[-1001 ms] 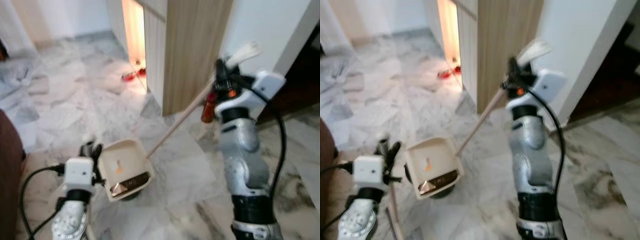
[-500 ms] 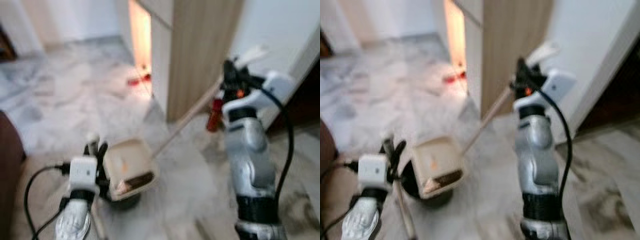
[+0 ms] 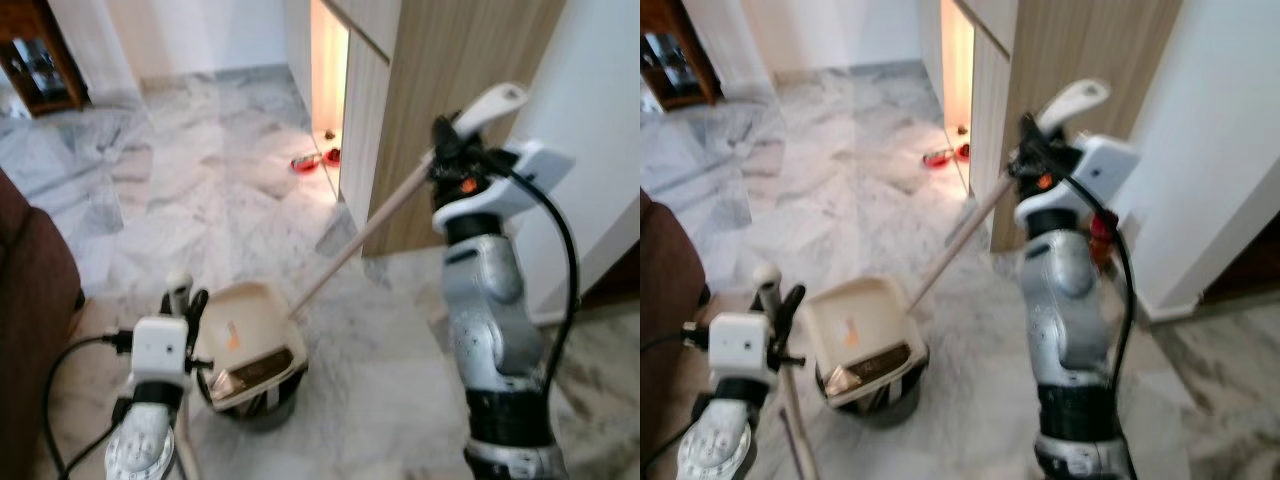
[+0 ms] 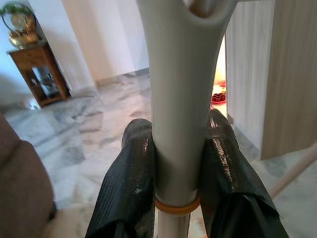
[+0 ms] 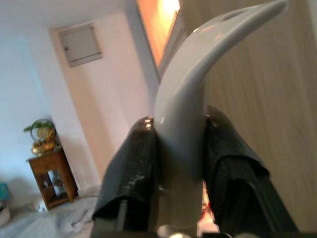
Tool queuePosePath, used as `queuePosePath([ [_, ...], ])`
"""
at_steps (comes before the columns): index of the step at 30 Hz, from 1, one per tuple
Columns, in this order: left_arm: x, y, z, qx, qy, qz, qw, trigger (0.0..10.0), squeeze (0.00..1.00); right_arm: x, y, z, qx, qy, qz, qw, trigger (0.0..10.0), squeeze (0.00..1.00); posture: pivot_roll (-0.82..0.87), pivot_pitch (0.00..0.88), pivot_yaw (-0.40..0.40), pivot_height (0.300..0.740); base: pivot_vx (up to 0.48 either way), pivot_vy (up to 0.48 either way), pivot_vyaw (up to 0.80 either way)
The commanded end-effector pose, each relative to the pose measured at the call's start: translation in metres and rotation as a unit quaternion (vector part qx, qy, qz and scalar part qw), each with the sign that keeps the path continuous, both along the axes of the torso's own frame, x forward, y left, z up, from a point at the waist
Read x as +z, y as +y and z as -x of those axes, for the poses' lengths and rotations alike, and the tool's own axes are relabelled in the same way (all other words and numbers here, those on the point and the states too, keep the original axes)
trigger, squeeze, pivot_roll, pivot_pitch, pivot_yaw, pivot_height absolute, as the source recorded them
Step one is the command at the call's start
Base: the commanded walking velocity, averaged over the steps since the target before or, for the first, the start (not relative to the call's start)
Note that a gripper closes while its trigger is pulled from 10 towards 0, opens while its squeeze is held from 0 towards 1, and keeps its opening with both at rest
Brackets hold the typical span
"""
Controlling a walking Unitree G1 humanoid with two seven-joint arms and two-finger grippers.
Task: Sweep floor
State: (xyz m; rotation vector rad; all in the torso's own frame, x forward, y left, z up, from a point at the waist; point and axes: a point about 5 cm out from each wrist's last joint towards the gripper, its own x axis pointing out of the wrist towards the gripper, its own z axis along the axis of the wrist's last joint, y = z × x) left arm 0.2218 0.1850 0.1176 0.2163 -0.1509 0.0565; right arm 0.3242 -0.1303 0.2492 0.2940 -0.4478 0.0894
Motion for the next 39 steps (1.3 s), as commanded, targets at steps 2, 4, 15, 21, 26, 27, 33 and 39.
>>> queuePosePath([
  [2, 0.0083, 0.0034, 0.0017, 0.002, -0.018, -0.014, 1.0, 10.0, 0.0, 0.0144, 0.0052, 0.0048, 0.009, -0.034, -0.012, 0.999, 10.0, 0.0, 0.05, 0.04, -0.022, 0.74, 0.0, 0.0, 0.0],
  [4, 0.0082, 0.003, 0.0014, 0.001, -0.018, -0.014, 1.0, 10.0, 0.0, 0.0144, 0.0051, 0.0048, 0.01, -0.033, -0.013, 0.999, 10.0, 0.0, 0.05, 0.039, -0.023, 0.74, 0.0, 0.0, 0.0],
  [15, 0.0079, 0.0023, 0.0011, 0.0, -0.016, -0.012, 1.0, 10.0, 0.0, 0.0145, 0.0047, 0.0052, 0.009, -0.034, -0.011, 0.999, 10.0, 0.0, 0.05, 0.037, -0.022, 0.74, 0.0, 0.022, 0.0],
  [21, 0.0079, 0.0022, 0.001, 0.001, -0.016, -0.014, 1.0, 10.0, 0.0, 0.0151, 0.0064, 0.0054, 0.012, -0.036, -0.005, 0.999, 10.0, 0.0, 0.05, 0.039, -0.022, 0.74, 0.04, 0.254, 0.0],
  [26, 0.0077, 0.0022, 0.0008, 0.001, -0.015, -0.014, 1.0, 10.0, 0.0, 0.0147, 0.0066, 0.0053, 0.013, -0.034, -0.008, 0.999, 10.0, 0.0, 0.05, 0.042, -0.022, 0.74, 0.263, 0.258, 0.0],
  [27, 0.0076, 0.0021, 0.0008, 0.001, -0.015, -0.014, 1.0, 10.0, 0.0, 0.0144, 0.0063, 0.0054, 0.013, -0.033, -0.008, 0.999, 10.0, 0.0, 0.05, 0.042, -0.022, 0.74, 0.289, 0.262, 0.0],
  [33, 0.0071, 0.0017, 0.0003, 0.001, -0.014, -0.014, 1.0, 10.0, 0.0, 0.0146, 0.0061, 0.0051, 0.013, -0.033, -0.009, 0.999, 10.0, 0.0, 0.05, 0.042, -0.023, 0.74, 0.299, 0.26, 0.0],
  [39, 0.0068, 0.0016, 0.0003, 0.001, -0.013, -0.014, 1.0, 10.0, 0.0, 0.0147, 0.0065, 0.0052, 0.014, -0.033, -0.009, 0.999, 10.0, 0.0, 0.05, 0.041, -0.023, 0.74, 0.319, 0.262, 0.0],
])
